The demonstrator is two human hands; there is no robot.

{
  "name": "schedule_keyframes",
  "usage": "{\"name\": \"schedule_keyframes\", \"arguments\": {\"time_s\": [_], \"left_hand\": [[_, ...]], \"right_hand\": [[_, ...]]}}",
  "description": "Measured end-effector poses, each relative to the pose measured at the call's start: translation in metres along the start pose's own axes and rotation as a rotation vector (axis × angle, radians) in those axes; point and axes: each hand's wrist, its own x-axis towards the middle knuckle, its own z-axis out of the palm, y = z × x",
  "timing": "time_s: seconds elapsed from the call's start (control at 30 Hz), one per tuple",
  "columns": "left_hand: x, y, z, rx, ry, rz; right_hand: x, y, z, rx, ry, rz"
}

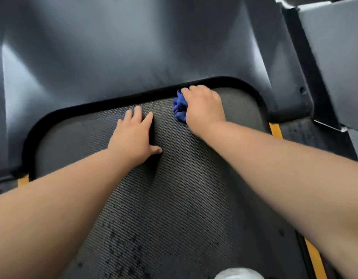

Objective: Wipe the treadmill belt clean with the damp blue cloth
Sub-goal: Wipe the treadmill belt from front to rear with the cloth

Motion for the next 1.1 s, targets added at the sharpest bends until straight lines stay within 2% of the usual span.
{"name": "schedule_keyframes", "arguments": {"time_s": [0.07,0.17,0.27,0.37,0.5,0.57,0.67,0.77,0.83,0.87,0.93,1.0,1.1], "left_hand": [[-0.008,-0.008,0.002,-0.061,-0.009,-0.085],[-0.012,-0.021,0.006,-0.085,-0.039,-0.038],[-0.013,-0.027,0.005,-0.1,-0.048,-0.026],[-0.013,-0.027,0.006,-0.105,-0.033,-0.033],[-0.012,-0.027,0.007,-0.074,-0.036,-0.005],[-0.01,-0.027,0.005,-0.058,-0.053,0.011],[-0.008,-0.03,0.004,-0.024,-0.116,0.025],[-0.007,-0.027,0.006,0.015,-0.171,0.034],[-0.008,-0.02,0.004,0.024,-0.185,-0.007],[-0.007,-0.016,0.002,0.027,-0.167,-0.009],[-0.003,-0.008,-0.004,0.052,-0.117,0.081],[0.001,0.001,-0.009,0.063,-0.141,0.182],[0.002,0.028,-0.011,0.055,-0.235,0.18]], "right_hand": [[-0.019,-0.017,-0.003,-0.023,-0.03,-0.078],[-0.061,-0.03,0.012,0.099,-0.054,-0.324],[-0.048,-0.019,0.015,0.205,-0.062,-0.413],[-0.011,-0.027,0.011,0.179,-0.203,-0.363],[0.009,-0.048,0.007,0.206,-0.088,-0.272],[-0.02,-0.04,0.009,0.25,-0.102,-0.245],[-0.064,0.0,0.008,0.276,-0.021,-0.243],[-0.04,0.038,0.004,0.226,0.107,-0.027],[-0.025,0.03,-0.001,0.178,0.066,0.111],[-0.029,0.021,0.0,0.134,0.051,0.112],[-0.066,0.013,0.004,0.088,-0.02,-0.029],[-0.12,0.021,0.012,0.125,-0.068,-0.205],[-0.149,0.046,0.018,0.126,-0.043,-0.35]]}}
